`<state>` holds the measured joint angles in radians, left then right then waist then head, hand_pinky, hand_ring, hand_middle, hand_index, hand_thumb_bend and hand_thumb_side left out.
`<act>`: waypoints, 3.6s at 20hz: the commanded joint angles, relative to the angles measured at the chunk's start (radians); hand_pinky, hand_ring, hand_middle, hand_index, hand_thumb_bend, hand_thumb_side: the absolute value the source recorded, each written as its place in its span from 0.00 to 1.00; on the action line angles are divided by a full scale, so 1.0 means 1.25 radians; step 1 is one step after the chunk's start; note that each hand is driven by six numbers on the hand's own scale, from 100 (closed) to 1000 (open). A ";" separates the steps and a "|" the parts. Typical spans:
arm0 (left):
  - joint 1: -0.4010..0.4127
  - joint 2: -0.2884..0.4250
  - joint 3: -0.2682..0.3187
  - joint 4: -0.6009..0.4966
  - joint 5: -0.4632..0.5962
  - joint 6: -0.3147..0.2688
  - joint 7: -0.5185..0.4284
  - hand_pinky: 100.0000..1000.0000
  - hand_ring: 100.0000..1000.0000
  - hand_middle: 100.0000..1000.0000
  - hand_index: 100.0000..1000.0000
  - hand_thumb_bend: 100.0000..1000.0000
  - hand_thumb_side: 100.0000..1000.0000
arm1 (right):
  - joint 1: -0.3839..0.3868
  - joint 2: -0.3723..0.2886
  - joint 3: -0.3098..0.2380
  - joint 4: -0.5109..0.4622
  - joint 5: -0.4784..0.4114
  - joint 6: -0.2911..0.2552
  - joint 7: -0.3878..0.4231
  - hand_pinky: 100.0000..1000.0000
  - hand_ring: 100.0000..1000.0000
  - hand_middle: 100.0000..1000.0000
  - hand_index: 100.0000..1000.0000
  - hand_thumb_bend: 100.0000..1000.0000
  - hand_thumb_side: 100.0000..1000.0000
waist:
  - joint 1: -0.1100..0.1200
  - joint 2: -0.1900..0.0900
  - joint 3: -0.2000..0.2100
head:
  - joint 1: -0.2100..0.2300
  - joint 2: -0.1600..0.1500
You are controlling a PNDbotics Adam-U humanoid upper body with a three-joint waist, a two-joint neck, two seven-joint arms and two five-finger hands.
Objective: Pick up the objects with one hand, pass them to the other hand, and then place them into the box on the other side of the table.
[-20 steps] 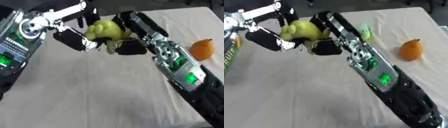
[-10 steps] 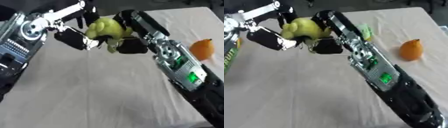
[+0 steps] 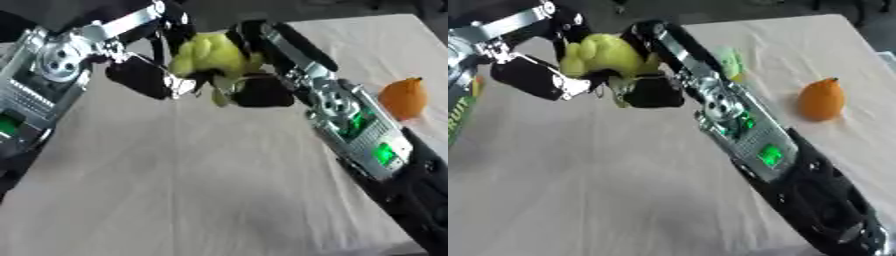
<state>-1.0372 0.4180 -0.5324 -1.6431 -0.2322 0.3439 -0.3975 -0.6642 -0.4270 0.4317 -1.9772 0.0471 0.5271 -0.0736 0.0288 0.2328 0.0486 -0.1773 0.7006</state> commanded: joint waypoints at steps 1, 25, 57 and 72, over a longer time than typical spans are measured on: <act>-0.019 0.000 0.014 -0.023 0.024 -0.003 0.008 0.40 0.47 0.32 0.37 0.00 0.06 | -0.009 -0.002 0.016 -0.018 -0.013 0.001 0.005 0.66 0.48 0.41 0.63 0.40 0.00 | -0.003 -0.016 0.000 | 0.000 -0.003; -0.015 0.009 0.018 -0.019 0.046 -0.015 0.006 0.33 0.42 0.26 0.30 0.11 0.00 | -0.005 -0.017 0.006 -0.018 0.008 -0.008 0.030 0.64 0.46 0.37 0.58 0.29 0.00 | -0.003 -0.015 0.001 | 0.001 -0.002; 0.007 0.030 0.038 -0.018 0.056 -0.038 0.051 0.28 0.37 0.20 0.24 0.12 0.00 | 0.000 -0.033 -0.009 -0.018 -0.009 -0.040 0.045 0.68 0.56 0.51 0.74 0.39 0.00 | -0.005 -0.015 -0.005 | 0.004 -0.007; 0.032 0.060 0.060 -0.045 0.071 -0.049 0.087 0.27 0.37 0.19 0.24 0.13 0.00 | 0.005 -0.037 -0.019 -0.018 0.008 -0.046 0.020 0.71 0.63 0.61 0.81 0.47 0.00 | -0.006 -0.013 -0.005 | 0.002 -0.005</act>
<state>-0.9835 0.4643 -0.4794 -1.6832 -0.1497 0.2842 -0.2967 -0.6493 -0.4531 0.4198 -1.9868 0.0496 0.4701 -0.0416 0.0238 0.2333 0.0428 -0.1740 0.7007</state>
